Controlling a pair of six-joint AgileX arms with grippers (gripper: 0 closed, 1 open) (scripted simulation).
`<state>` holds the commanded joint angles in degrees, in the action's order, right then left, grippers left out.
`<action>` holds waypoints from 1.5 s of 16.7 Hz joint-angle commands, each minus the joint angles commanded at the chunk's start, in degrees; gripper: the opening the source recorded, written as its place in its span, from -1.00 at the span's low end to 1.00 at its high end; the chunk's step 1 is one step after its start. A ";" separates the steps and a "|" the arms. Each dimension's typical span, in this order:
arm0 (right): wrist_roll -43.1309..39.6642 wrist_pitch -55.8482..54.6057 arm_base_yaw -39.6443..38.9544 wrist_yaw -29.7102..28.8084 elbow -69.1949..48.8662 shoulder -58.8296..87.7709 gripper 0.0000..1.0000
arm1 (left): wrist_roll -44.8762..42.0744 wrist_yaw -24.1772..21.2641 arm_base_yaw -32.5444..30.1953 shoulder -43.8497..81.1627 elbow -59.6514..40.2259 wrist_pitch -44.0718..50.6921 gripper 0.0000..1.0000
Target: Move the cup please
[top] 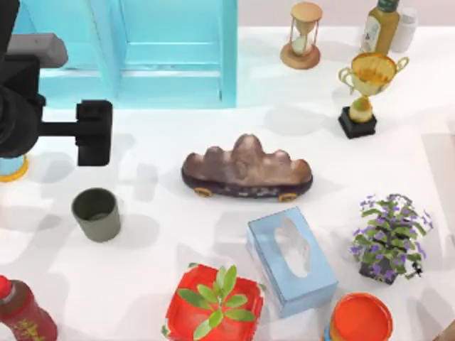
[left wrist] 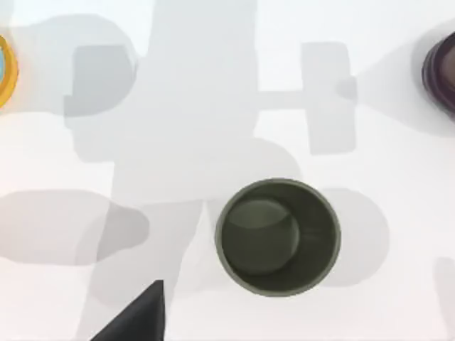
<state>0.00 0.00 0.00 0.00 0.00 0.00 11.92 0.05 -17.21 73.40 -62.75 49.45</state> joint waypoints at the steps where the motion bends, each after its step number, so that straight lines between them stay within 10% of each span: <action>1: 0.00 0.00 0.00 0.00 0.00 0.00 1.00 | 1.23 -0.09 -1.09 5.85 -4.61 3.78 1.00; 13: 0.00 0.00 0.00 0.00 0.00 0.00 1.00 | 8.67 -0.06 -4.78 32.32 -25.37 22.98 1.00; 25: 0.00 0.00 0.00 0.00 0.00 0.00 1.00 | 8.39 -0.08 -4.58 37.61 -9.83 1.99 1.00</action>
<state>0.00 0.00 0.00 0.00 0.00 0.00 20.31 -0.03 -21.79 111.01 -72.58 51.44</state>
